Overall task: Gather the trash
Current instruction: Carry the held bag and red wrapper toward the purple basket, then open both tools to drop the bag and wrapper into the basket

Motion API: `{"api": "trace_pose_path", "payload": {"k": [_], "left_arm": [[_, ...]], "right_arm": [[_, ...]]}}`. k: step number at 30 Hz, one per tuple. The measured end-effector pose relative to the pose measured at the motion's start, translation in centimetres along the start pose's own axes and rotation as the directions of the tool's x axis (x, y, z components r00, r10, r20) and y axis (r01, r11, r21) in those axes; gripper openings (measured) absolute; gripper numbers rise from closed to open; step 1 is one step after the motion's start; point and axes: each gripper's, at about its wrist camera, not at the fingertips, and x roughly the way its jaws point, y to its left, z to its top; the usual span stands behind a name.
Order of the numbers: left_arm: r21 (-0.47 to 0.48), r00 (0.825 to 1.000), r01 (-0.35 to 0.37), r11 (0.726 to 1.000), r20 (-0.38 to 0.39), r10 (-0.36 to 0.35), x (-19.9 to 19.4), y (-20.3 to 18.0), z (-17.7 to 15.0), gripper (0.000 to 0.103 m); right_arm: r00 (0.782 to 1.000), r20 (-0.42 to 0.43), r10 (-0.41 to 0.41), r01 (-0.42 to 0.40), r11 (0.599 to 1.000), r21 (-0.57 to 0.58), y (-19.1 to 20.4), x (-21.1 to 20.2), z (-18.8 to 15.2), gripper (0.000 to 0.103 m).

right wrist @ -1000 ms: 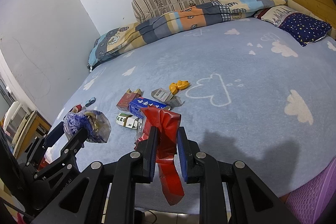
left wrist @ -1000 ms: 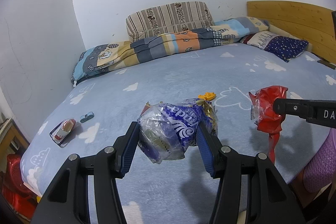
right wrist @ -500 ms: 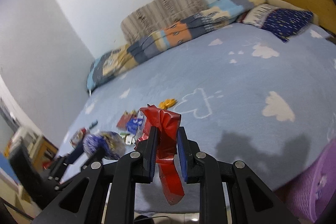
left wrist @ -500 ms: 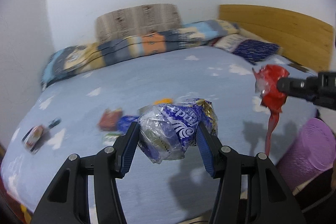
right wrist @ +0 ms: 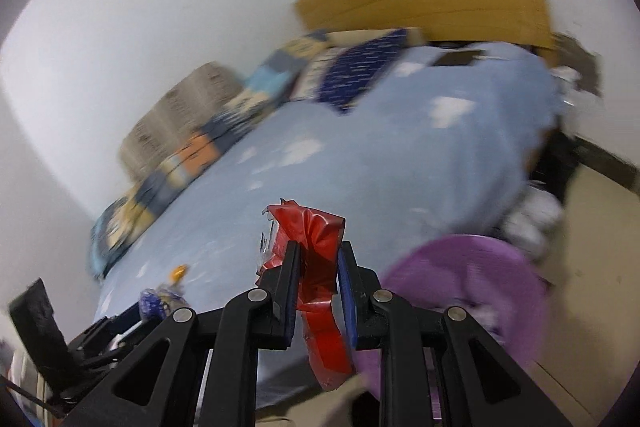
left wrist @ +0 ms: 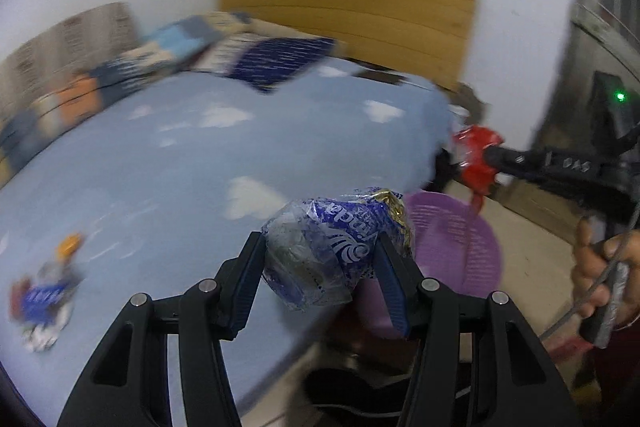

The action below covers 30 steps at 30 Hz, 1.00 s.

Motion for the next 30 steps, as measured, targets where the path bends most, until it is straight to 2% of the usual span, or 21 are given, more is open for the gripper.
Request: {"api": "trace_pose_path", "payload": {"k": [3,5,9,12,15,20,24,26,30], "left_arm": [[0.045,0.994,0.094,0.995,-0.052,-0.092,2.9,-3.2,1.4,0.054],[0.076,0.984,0.157,0.985,-0.098,-0.150,5.0,-5.2,2.2,0.054],[0.125,0.971,0.198,0.972,-0.164,-0.176,7.4,-7.8,2.8,0.056],[0.105,0.969,0.198,0.974,-0.167,-0.179,8.0,-8.0,3.1,0.065],[0.086,0.971,0.194,0.977,-0.156,-0.179,7.9,-7.7,3.2,0.066],[0.056,0.990,0.110,0.992,-0.094,-0.105,5.1,-4.9,2.1,0.066],[0.001,0.998,0.013,1.000,-0.062,-0.013,2.3,-1.2,0.7,0.067],[-0.027,0.997,-0.058,0.998,-0.051,0.057,0.3,1.3,-0.7,0.067],[-0.067,0.981,-0.188,0.980,-0.051,0.185,-3.0,5.7,-3.1,0.068]], "right_arm": [[0.998,0.008,-0.058,0.058,0.997,0.048,-3.3,-0.9,0.0,0.020],[0.996,0.012,-0.087,0.086,0.993,0.078,-5.4,-1.4,-0.1,0.020],[0.992,0.012,-0.125,0.122,0.985,0.125,-8.1,-1.3,0.1,0.021],[0.989,0.013,-0.147,0.143,0.976,0.165,-9.7,-1.4,0.1,0.045],[0.988,0.028,-0.149,0.141,0.974,0.178,-10.1,-1.7,0.3,0.046],[0.989,0.032,-0.145,0.139,0.980,0.142,-8.9,-1.6,0.5,0.047],[0.994,0.002,-0.105,0.105,0.993,0.062,-6.0,-0.2,0.3,0.054],[0.996,-0.018,-0.084,0.084,0.996,0.010,-3.8,0.8,0.0,0.054],[0.997,-0.074,-0.014,0.007,0.996,-0.093,1.4,3.2,-0.6,0.054]]}}
